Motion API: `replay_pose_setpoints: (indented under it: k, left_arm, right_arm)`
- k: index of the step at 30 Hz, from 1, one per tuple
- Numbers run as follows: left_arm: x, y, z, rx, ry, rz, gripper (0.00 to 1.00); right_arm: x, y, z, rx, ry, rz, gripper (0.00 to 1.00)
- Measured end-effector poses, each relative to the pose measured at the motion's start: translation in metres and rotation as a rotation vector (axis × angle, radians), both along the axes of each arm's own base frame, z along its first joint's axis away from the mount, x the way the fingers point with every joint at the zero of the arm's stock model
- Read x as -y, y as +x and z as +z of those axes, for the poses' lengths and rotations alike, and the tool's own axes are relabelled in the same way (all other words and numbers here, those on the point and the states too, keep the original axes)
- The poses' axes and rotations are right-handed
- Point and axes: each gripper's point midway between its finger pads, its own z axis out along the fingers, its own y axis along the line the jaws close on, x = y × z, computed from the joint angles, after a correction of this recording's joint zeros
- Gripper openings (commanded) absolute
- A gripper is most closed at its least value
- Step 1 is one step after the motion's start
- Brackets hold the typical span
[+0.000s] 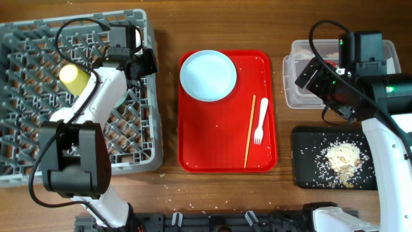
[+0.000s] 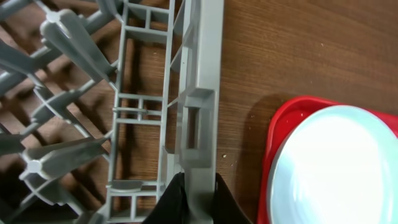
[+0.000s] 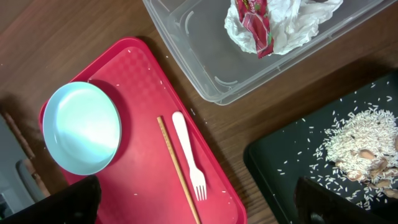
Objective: Sort waste into correct bins and load items into the dishwasher rack
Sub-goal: 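Reach the left gripper to the light-blue plate on the red tray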
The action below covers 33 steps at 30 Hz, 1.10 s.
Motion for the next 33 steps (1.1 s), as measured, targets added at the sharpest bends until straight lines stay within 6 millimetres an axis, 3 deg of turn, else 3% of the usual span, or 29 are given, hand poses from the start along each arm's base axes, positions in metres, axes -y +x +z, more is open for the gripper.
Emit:
replay_pose_setpoints:
  k: [2, 14, 30, 32, 33]
  left_arm:
    - [-0.001, -0.001, -0.001, -0.013, -0.021, 0.038, 0.04]
    - [0.006, -0.017, -0.009, -0.069, 0.003, -0.082, 0.04]
    - [0.011, -0.022, -0.009, -0.084, -0.055, -0.126, 0.04]
    - [0.012, -0.023, -0.010, -0.087, -0.057, -0.129, 0.26]
    - [0.012, -0.023, -0.010, -0.088, -0.055, -0.132, 0.45]
  right_arm:
    - [0.000, 0.000, 0.000, 0.000, 0.000, 0.000, 1.00]
    - [0.000, 0.000, 0.000, 0.000, 0.000, 0.000, 1.00]
    - [0.000, 0.000, 0.000, 0.000, 0.000, 0.000, 1.00]
    - [0.000, 0.000, 0.000, 0.000, 0.000, 0.000, 1.00]
    - [0.000, 0.000, 0.000, 0.000, 0.000, 0.000, 1.00]
